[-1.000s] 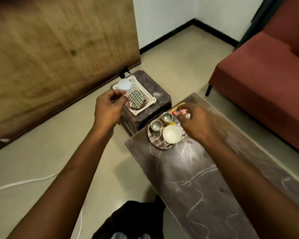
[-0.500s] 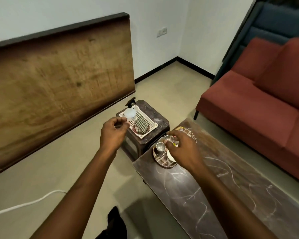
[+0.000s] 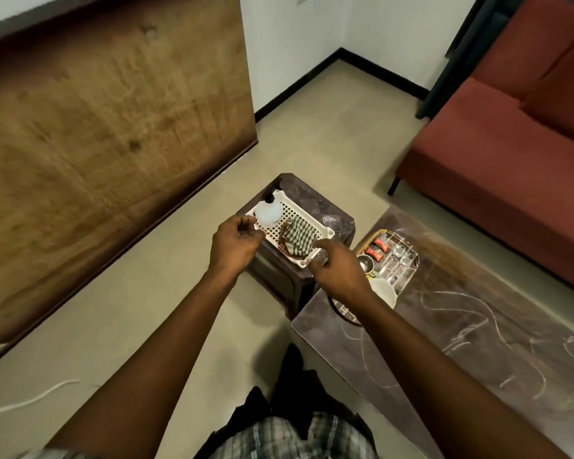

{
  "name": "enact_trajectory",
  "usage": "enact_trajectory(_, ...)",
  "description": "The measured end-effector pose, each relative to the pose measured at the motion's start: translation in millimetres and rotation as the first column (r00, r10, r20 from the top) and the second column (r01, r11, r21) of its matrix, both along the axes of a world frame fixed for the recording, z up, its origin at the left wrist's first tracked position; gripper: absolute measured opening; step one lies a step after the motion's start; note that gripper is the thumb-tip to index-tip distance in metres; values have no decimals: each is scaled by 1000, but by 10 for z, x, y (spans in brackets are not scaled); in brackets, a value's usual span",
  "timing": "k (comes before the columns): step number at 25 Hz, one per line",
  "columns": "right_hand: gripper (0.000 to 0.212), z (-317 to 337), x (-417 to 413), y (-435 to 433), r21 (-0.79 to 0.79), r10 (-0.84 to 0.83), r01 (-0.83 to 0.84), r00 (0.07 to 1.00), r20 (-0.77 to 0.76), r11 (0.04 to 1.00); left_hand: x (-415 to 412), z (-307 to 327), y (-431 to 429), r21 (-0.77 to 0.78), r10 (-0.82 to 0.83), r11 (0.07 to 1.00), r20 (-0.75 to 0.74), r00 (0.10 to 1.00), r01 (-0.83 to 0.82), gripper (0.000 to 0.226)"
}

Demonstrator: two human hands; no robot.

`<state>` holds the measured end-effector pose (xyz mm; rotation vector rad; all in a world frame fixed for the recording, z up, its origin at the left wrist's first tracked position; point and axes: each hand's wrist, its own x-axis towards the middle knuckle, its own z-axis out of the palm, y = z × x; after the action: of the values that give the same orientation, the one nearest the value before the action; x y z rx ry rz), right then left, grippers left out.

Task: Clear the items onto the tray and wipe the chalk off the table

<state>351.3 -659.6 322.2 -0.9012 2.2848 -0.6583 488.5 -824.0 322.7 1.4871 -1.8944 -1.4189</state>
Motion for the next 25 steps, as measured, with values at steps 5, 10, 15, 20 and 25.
enact_trajectory(5, 54, -475, -446, -574, 67, -47, 45, 998, 31, 997, -462, -461, -637, 75, -17, 997, 20, 1000, 15, 46)
enact_trajectory(10, 53, -847, -811, -1169, 106, -91, 79, 989, 116, 991, -984, -925, -1082, 216, 40, 976, 5, 999, -40, 68)
enact_trajectory(15, 44, -1290, -978, -1611, 197, -198, 161, 962, 186, 967, -1321, -1416, -1458, 248, 49, 967, 50, 998, -59, 97)
enact_trajectory(20, 58, -1861, -992, -1782, 338, -248, 188, 958, 144, 922, -1361, -1958, -1790, 139, -202, 973, 134, 970, 183, 70)
enact_trajectory(25, 67, -2157, -991, -1798, 475, -86, 125, 991, -104, 871, -1485, -2158, -1868, 107, -383, 923, 150, 911, 370, 44)
